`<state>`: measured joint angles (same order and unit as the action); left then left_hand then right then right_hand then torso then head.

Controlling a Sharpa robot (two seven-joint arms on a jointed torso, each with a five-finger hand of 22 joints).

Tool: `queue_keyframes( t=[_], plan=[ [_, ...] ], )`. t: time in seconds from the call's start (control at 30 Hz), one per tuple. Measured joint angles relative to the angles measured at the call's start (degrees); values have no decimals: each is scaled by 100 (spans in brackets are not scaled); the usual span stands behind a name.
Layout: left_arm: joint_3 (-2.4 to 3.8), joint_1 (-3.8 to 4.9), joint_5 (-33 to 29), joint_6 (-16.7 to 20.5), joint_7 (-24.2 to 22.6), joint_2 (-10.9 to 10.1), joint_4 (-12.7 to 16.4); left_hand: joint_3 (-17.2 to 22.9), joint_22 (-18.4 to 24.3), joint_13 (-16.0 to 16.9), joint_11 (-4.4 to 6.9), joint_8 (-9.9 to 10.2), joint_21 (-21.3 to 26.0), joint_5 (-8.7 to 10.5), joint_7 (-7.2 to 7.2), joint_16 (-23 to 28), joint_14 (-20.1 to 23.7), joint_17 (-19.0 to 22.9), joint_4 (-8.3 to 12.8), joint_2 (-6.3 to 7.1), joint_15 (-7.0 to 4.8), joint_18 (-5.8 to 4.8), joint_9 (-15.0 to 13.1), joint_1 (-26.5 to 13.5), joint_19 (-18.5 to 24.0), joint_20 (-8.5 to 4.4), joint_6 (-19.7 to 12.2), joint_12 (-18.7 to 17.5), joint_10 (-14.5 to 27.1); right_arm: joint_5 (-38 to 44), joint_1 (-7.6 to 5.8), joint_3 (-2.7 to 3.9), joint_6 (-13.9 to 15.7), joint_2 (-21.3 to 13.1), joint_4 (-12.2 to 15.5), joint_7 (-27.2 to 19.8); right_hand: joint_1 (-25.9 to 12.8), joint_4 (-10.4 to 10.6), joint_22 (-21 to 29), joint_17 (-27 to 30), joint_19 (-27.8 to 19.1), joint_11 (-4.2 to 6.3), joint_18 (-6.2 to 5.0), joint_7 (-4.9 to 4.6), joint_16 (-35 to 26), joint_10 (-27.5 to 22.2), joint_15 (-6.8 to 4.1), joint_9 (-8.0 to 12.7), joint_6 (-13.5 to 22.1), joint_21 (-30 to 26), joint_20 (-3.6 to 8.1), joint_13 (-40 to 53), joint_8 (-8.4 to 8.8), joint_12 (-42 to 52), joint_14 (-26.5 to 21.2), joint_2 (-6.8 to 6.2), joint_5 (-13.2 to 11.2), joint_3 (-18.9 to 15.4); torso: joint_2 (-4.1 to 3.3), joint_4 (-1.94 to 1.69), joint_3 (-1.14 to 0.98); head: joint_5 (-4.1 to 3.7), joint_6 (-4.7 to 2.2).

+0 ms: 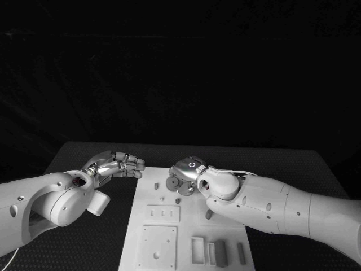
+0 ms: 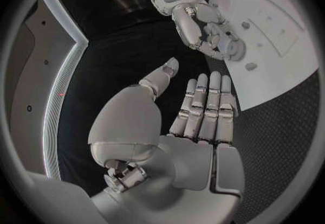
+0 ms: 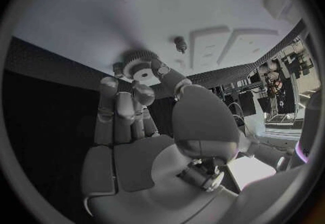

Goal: Assemble the parts on the task board

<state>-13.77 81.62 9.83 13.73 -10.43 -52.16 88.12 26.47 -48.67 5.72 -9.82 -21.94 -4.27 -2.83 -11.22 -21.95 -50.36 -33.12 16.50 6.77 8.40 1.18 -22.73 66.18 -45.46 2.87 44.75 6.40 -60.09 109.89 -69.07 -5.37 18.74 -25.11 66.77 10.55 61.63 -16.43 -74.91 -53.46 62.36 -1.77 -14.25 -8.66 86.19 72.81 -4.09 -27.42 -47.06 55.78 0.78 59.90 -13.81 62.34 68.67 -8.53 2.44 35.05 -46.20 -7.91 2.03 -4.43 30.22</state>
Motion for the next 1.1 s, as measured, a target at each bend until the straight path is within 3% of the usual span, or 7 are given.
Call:
queue_keyframes(
  t=[0.47, 1.1],
  plan=[
    [0, 0, 0, 0, 4, 3, -6, 0, -1, 0, 0, 0, 0, 0, -2, 0, 0, -6, 0, 0, 0, 0, 5, 0, 0, 0, -2, 0, 0, -189, 2, -2, -50, -32, 2, -6, -30, 31, 0, -22, 0, -8, 0, -18, 0, 8, 0, 36, 203, -21, -1, 0, 96, 0, 0, -30, 0, 31, 1, 0, -3, 1, 10],
    [0, 0, 2, -1, 16, 5, -6, 0, -1, -5, 0, 0, 0, 0, -2, 23, 0, -11, 0, 0, 0, 0, 5, 0, 0, 0, -2, 0, 0, -494, -10, 8, -438, -85, -61, 5, -84, 31, 0, 27, -20, -7, 0, -5, 0, 8, 3, 24, 270, -43, -21, 1, 117, 0, -45, -21, 0, 31, 1, 3, -6, -17, 16]
  ],
)
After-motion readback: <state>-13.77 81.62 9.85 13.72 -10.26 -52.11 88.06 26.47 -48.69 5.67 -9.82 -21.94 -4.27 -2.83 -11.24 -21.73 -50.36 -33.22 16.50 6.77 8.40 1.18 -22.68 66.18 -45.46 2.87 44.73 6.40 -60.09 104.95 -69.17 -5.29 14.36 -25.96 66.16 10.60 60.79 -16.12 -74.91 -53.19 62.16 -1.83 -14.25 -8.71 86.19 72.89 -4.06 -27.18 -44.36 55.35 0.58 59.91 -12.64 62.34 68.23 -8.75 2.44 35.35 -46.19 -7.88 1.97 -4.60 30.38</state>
